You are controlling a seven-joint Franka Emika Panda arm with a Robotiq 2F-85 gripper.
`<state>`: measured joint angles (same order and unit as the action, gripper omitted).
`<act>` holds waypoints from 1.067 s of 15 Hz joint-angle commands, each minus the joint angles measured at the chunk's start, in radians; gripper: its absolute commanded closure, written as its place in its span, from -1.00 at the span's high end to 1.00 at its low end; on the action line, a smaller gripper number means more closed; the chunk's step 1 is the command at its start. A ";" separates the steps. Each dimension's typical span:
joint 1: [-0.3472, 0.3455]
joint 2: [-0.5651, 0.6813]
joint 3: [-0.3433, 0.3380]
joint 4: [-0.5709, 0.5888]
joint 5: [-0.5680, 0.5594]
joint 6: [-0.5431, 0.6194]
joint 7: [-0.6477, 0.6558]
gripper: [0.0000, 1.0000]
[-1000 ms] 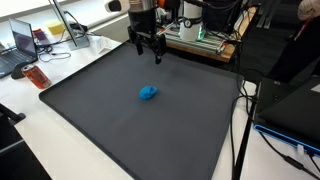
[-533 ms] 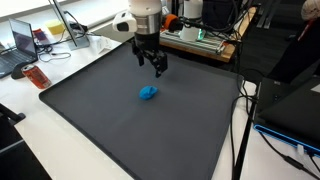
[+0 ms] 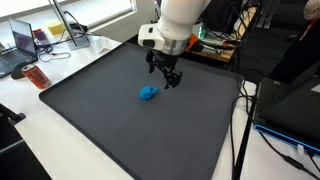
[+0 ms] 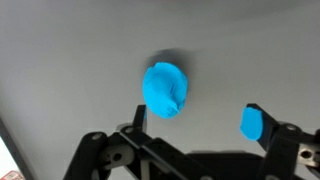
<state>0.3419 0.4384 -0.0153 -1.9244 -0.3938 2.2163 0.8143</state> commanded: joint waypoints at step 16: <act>0.168 0.256 0.005 0.344 -0.272 -0.412 0.391 1.00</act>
<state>0.4992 0.6372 -0.0147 -1.6571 -0.6225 1.8683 1.1653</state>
